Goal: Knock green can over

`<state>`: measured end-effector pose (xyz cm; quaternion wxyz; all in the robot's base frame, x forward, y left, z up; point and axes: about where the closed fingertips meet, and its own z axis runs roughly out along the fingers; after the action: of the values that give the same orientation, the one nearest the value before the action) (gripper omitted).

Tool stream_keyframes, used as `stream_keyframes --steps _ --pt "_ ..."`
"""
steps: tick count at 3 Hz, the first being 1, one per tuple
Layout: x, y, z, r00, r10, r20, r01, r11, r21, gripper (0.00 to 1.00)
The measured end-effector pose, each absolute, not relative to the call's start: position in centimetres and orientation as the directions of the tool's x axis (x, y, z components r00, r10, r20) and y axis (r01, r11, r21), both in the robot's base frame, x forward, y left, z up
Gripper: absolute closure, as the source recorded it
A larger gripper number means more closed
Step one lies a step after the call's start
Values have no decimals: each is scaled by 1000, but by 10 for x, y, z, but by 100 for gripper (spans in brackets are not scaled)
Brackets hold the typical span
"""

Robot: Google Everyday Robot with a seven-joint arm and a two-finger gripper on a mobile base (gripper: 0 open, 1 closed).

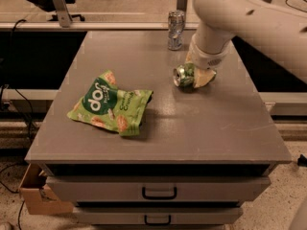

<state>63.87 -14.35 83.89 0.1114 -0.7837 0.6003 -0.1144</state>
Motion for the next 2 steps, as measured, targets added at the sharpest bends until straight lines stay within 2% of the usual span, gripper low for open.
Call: stream_keyframes --steps 1,2 --pt "639 -145 835 270 -958 93 -913 -285 -290 83" --pt "639 -145 835 270 -958 93 -913 -285 -290 59"
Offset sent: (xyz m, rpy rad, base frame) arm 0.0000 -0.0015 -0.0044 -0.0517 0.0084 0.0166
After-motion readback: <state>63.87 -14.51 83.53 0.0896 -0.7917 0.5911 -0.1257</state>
